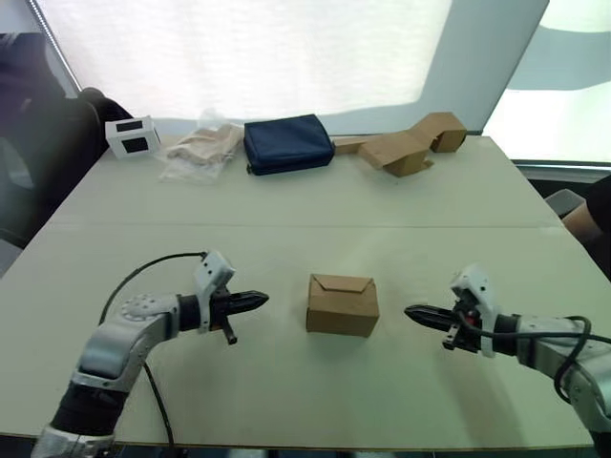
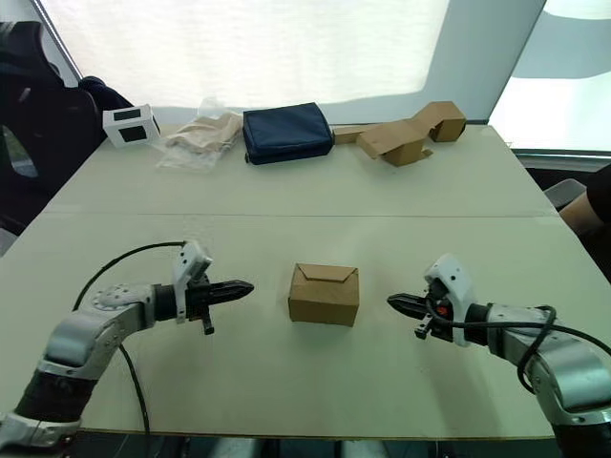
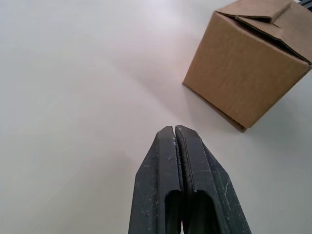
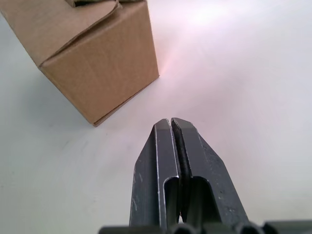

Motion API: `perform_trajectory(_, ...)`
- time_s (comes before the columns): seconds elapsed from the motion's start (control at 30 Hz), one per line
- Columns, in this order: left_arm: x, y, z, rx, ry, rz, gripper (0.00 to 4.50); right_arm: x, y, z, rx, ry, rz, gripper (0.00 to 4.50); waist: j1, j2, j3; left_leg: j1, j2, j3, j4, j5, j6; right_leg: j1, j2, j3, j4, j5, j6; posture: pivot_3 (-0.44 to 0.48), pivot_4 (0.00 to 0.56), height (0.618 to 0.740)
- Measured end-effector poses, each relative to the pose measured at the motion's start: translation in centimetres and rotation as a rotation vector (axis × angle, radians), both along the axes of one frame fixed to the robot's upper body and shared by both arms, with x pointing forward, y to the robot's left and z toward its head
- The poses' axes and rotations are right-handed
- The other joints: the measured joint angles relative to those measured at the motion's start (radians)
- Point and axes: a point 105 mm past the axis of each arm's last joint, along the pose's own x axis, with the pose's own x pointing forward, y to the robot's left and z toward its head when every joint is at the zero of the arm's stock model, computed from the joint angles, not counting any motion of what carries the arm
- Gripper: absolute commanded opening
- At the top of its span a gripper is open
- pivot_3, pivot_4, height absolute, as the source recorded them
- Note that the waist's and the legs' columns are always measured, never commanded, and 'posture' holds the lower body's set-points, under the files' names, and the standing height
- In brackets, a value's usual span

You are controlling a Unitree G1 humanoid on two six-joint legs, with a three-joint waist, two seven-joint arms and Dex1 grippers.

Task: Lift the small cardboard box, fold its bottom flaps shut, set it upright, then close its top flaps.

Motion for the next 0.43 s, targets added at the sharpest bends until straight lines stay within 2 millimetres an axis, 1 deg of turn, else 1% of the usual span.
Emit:
perform_trajectory(0.07, -1.1, 1.0, 0.4, -0.014, 0.015, 0.015, 0.02, -0.7, -0.6, -0.4, 0.018, 0.027, -0.006, 0.00, 0.000, 0.000, 0.000, 0.000, 0.000, 0.000, 0.000, -0.001, 0.001, 0.000, 0.000, 0.000, -0.001, 0.000, 0.000, 0.000, 0.150, 0.740)
perform_trajectory(0.13, -2.5, 2.2, 0.3, -0.024, 0.059, 0.039, 0.02, -1.6, -2.1, -1.3, 0.005, 0.089, -0.030, 0.00, 0.000, 0.000, 0.000, 0.000, 0.000, 0.000, -0.001, -0.001, 0.001, 0.001, -0.001, 0.000, -0.002, 0.000, 0.000, 0.000, 0.150, 0.740)
perform_trajectory(0.17, -2.9, 2.7, 0.2, -0.028, 0.077, 0.051, 0.02, -1.8, -2.6, -1.5, 0.005, 0.100, -0.039, 0.00, 0.000, 0.000, 0.000, 0.001, 0.000, 0.000, -0.001, -0.001, 0.001, 0.001, -0.001, 0.000, -0.002, 0.000, 0.000, 0.000, 0.150, 0.740)
perform_trajectory(0.27, -3.9, 3.2, 0.0, -0.012, 0.112, 0.051, 0.02, -1.9, -3.1, -1.3, 0.009, 0.100, -0.032, 0.00, 0.000, 0.000, 0.000, 0.004, 0.000, 0.000, -0.001, -0.001, 0.001, 0.005, -0.001, 0.000, -0.002, 0.000, 0.000, 0.000, 0.150, 0.740)
perform_trajectory(0.3, -4.2, 3.2, -0.3, -0.014, 0.131, 0.052, 0.02, -1.7, -3.7, -1.2, 0.016, 0.096, -0.051, 0.00, -0.001, 0.000, 0.000, 0.005, 0.000, 0.000, -0.001, -0.001, 0.001, 0.006, -0.001, 0.000, -0.002, 0.000, -0.001, 0.000, 0.150, 0.740)
perform_trajectory(0.37, -4.4, 3.2, -0.7, -0.022, 0.149, 0.059, 0.02, -1.2, -4.4, -0.9, 0.027, 0.084, -0.077, 0.00, -0.002, 0.000, 0.000, 0.005, 0.000, 0.000, -0.001, -0.001, 0.001, 0.005, -0.001, 0.000, -0.002, 0.000, -0.001, 0.000, 0.150, 0.740)
perform_trajectory(0.43, -4.5, 3.1, -0.9, -0.023, 0.155, 0.063, 0.02, -0.9, -4.5, -0.8, 0.032, 0.079, -0.082, 0.00, -0.001, 0.000, 0.000, 0.005, 0.000, 0.000, -0.001, -0.001, 0.001, 0.005, -0.001, 0.000, -0.002, 0.000, -0.001, 0.000, 0.150, 0.740)
